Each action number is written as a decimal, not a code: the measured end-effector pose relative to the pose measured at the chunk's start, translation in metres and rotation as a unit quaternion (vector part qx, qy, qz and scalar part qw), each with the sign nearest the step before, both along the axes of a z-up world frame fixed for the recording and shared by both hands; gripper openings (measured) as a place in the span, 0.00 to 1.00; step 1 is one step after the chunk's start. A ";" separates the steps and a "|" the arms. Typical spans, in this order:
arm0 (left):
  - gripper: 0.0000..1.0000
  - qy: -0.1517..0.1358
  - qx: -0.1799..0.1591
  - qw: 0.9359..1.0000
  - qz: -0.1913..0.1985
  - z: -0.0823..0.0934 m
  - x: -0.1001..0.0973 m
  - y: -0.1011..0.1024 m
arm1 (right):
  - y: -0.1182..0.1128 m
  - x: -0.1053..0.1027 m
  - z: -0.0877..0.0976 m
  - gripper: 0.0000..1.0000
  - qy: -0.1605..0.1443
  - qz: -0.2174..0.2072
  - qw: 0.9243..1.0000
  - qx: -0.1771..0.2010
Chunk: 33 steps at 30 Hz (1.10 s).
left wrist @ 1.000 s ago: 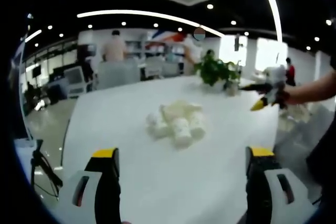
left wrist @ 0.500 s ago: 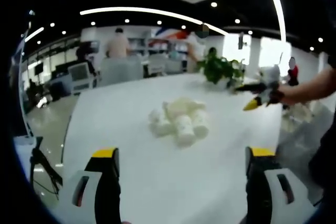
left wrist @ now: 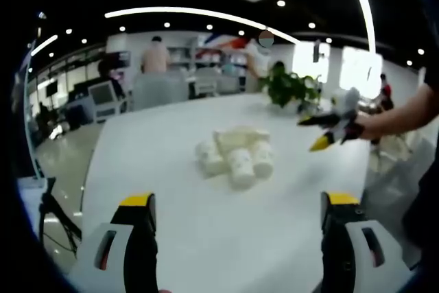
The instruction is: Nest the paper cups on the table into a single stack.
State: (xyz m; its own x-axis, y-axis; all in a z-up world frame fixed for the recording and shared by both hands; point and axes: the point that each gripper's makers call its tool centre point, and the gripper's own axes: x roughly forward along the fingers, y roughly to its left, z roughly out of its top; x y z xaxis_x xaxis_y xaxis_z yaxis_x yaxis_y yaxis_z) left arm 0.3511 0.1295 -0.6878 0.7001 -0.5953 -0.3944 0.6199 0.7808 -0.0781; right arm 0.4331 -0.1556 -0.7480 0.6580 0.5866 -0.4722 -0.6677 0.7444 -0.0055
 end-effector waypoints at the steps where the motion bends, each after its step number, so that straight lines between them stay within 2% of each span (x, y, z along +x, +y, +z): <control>1: 0.99 0.001 0.000 1.000 0.001 0.000 -0.001 -0.001 | 0.002 0.000 -0.001 0.96 0.002 0.003 1.000 0.001; 9: 0.99 0.009 0.012 1.000 0.013 -0.006 -0.007 0.007 | 0.013 0.007 -0.010 0.91 0.012 0.024 1.000 0.014; 20: 0.99 0.014 0.007 0.999 0.032 -0.006 -0.010 0.011 | 0.024 0.017 -0.023 0.87 0.029 0.044 0.998 0.023; 33: 0.99 0.018 0.007 0.999 0.049 -0.003 -0.014 0.013 | 0.032 0.029 -0.033 0.73 0.058 0.053 0.995 0.061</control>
